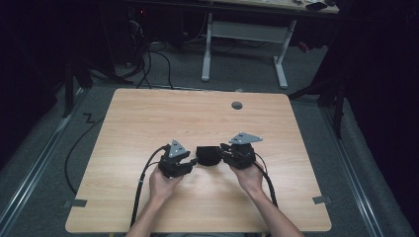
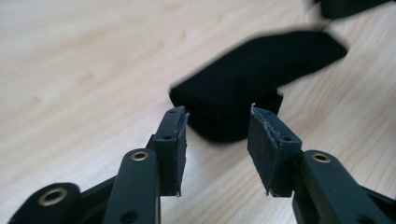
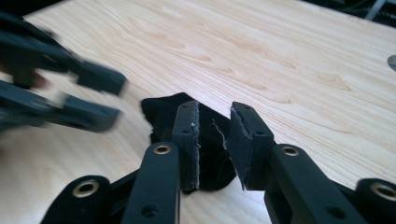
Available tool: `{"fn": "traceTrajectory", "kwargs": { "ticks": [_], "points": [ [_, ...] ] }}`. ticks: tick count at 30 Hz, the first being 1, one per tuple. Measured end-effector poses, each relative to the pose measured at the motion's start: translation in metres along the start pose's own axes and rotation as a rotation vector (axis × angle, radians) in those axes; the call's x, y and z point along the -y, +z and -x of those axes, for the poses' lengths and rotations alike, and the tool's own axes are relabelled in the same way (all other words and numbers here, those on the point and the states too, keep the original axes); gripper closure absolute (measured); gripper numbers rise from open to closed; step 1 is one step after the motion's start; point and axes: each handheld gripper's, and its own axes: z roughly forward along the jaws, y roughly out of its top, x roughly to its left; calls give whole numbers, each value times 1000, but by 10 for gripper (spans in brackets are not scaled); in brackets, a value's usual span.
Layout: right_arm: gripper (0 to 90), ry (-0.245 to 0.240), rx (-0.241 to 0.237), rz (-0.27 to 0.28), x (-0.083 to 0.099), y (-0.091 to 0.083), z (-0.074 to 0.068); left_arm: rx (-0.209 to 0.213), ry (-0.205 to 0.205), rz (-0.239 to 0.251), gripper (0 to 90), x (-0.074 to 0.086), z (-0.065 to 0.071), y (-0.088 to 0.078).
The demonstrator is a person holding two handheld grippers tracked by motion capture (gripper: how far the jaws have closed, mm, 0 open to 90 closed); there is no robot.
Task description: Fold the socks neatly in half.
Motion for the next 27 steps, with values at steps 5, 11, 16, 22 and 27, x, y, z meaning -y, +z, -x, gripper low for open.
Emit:
{"fn": "traceTrajectory", "kwargs": {
  "ticks": [5,11,16,22,27],
  "points": [
    [741,15,3,-62,1,22,3,2,-72,38,541,-23,-6,6],
    [715,6,-6,-108,12,33,-1,38,-103,-44,537,-25,-5,37],
    [691,14,-19,-136,21,39,-1,38,-69,-108,536,-6,-1,46],
    [677,-10,-18,-148,22,44,-3,27,-50,-112,524,4,-2,49],
    [664,-2,-16,-87,18,35,-2,21,-55,-94,521,-1,1,44]
  ]
}}
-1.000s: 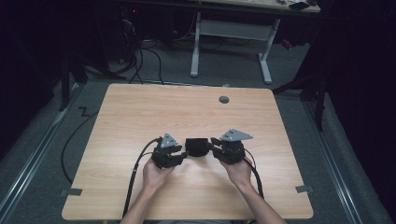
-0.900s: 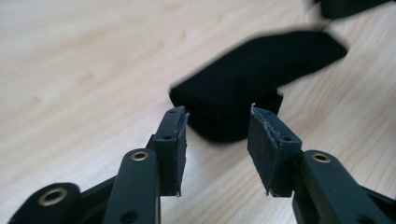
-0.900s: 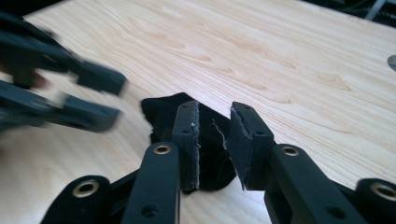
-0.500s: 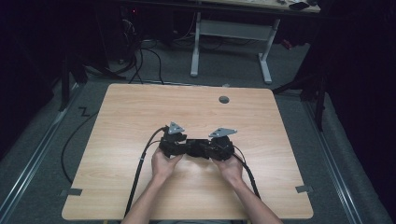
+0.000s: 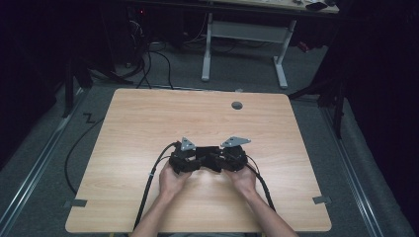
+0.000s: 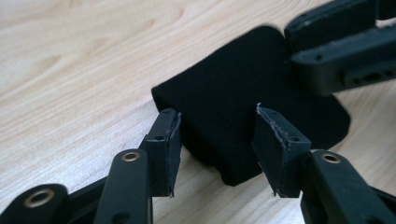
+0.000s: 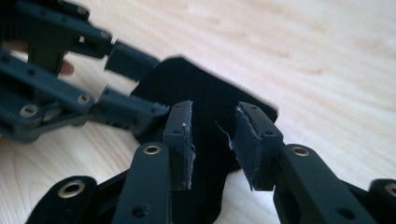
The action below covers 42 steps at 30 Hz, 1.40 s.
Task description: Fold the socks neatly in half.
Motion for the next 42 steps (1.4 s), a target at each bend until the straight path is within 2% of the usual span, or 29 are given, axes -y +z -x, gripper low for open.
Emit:
{"fn": "traceTrajectory", "kwargs": {
  "ticks": [3,7,12,15,17,21,25,30,32,37,42],
  "points": [
    [661,18,4,20,-4,-1,2,-18,5,35,516,-5,3,-7],
    [661,32,4,-1,-4,6,5,-47,19,62,531,-13,5,-11],
    [662,49,-11,-9,-3,9,6,-68,4,60,558,-18,-1,-5],
    [661,45,-17,-21,-2,12,8,-64,-48,44,585,-15,-7,6],
    [659,53,-22,-26,-1,13,8,-56,-62,35,610,-14,-9,9],
    [652,41,-21,-31,-1,15,9,-64,-40,19,645,-14,-8,10],
    [646,51,-26,-39,0,18,10,-50,-72,16,667,-13,-13,15],
    [644,41,-15,-56,-2,22,10,-67,-53,-17,688,-20,-14,19],
    [643,38,-10,-58,-3,24,11,-73,-43,-14,695,-20,-15,21],
    [643,48,0,-64,-4,28,11,-56,-71,-3,704,-18,-22,24],
    [643,36,6,-73,-5,30,10,-61,-72,0,707,-18,-22,25]
  ]
}}
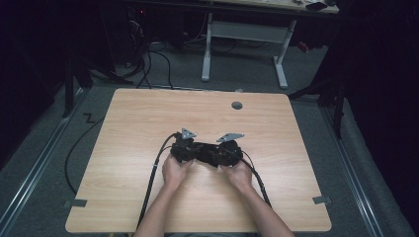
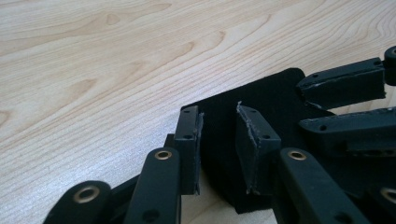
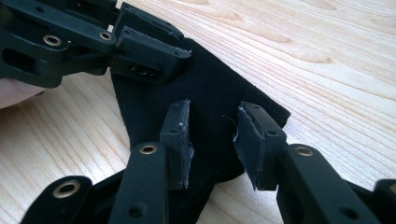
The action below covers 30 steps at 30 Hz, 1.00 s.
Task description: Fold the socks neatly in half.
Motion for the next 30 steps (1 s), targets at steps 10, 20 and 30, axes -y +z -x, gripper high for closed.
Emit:
{"fn": "traceTrajectory", "kwargs": {
  "ticks": [10,20,30],
  "points": [
    [605,10,13,59,-4,-10,1,-20,-11,32,537,-5,-4,-17],
    [580,30,5,127,-3,-37,9,-12,-6,125,478,-9,-8,-56],
    [573,49,20,190,2,-63,17,-17,-41,207,464,-2,-21,-86]
  ]
}}
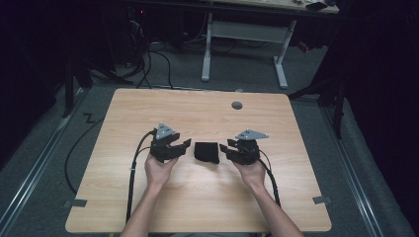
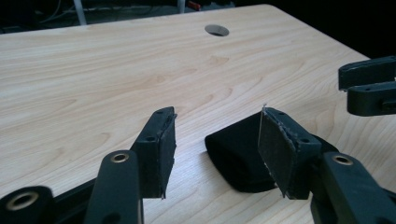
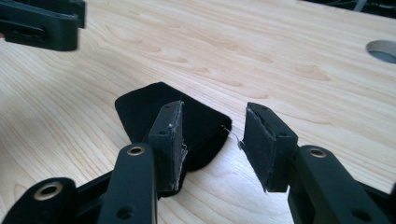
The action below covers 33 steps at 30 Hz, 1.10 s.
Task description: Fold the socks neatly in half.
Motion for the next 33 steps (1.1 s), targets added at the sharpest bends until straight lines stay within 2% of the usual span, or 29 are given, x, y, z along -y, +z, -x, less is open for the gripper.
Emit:
{"fn": "traceTrajectory", "kwargs": {
  "ticks": [4,12,17,24,33],
  "points": [
    [566,25,9,23,6,-7,8,-10,-21,8,462,4,-8,-8],
    [556,66,29,55,21,-25,21,-25,-36,13,449,14,-16,-23],
    [553,82,35,62,29,-34,30,0,-56,7,434,19,-21,-30],
    [551,105,47,59,38,-45,44,-34,-92,16,424,29,-35,-47],
    [550,143,70,56,51,-56,57,-69,-116,-4,415,42,-49,-54]
  ]
}}
